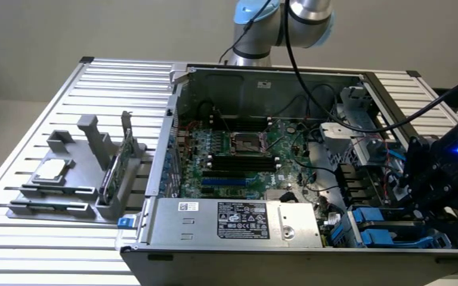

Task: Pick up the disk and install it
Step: 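Insert the first disk wire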

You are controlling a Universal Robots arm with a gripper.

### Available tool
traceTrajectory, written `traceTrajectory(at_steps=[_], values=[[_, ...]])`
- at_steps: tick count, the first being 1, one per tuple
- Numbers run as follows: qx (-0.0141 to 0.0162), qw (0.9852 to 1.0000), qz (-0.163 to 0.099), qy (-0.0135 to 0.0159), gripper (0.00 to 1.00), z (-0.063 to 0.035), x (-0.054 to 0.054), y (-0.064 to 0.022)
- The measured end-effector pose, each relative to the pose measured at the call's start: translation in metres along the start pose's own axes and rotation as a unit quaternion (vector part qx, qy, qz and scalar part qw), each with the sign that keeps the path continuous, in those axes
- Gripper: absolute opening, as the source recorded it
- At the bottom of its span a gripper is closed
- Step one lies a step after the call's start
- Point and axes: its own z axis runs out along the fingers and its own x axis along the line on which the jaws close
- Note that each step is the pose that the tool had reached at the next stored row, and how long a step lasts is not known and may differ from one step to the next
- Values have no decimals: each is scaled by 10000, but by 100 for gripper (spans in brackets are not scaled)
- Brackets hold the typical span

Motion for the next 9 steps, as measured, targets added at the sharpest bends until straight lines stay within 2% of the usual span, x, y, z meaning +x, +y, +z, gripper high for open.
traceTrajectory(at_steps=[9], values=[[-4, 10000, 34, -3, 17, 11, -2, 1]])
